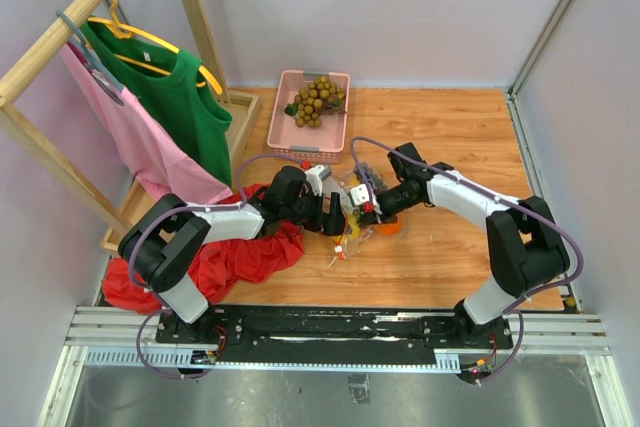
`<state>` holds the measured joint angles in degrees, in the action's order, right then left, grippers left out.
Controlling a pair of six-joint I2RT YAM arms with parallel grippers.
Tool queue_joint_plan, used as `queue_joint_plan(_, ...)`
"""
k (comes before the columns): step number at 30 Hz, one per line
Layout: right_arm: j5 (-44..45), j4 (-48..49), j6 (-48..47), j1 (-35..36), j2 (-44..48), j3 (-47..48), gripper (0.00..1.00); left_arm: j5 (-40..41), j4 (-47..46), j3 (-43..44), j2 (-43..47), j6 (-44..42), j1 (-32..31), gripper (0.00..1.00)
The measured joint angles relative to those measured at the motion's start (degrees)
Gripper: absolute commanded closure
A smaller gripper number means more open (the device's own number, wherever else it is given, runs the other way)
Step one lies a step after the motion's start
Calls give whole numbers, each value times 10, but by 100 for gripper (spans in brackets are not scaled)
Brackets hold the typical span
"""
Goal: Open the zip-top bag and remove the fake food
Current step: Pick up the fake fruit from the zipper food storage bag.
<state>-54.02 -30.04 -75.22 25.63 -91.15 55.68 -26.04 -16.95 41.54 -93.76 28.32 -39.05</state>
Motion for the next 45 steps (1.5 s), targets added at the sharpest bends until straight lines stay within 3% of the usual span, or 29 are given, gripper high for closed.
queue_joint_plan(17, 0, 2, 57, 4, -34, 28, 94, 25, -38, -18, -17, -11, -6, 12)
queue_joint_plan(21, 1, -1, 61, 4, -34, 30, 94, 24, -43, -14, -24, -9, -6, 26)
queue_joint_plan(24, 1, -5, 62, 4, -34, 33, 94, 28, -42, -11, -25, -6, -6, 60)
queue_joint_plan(26, 1, -14, 64, 4, -35, 39, 94, 35, -40, -9, -25, -1, -6, 74)
queue_joint_plan(34, 1, -58, 87, -3, -47, 69, 93, 47, -21, -8, -11, -1, -8, 83)
queue_joint_plan(45, 54, -69, 127, -29, -47, 69, 93, 38, 18, -8, 53, 13, 10, 88)
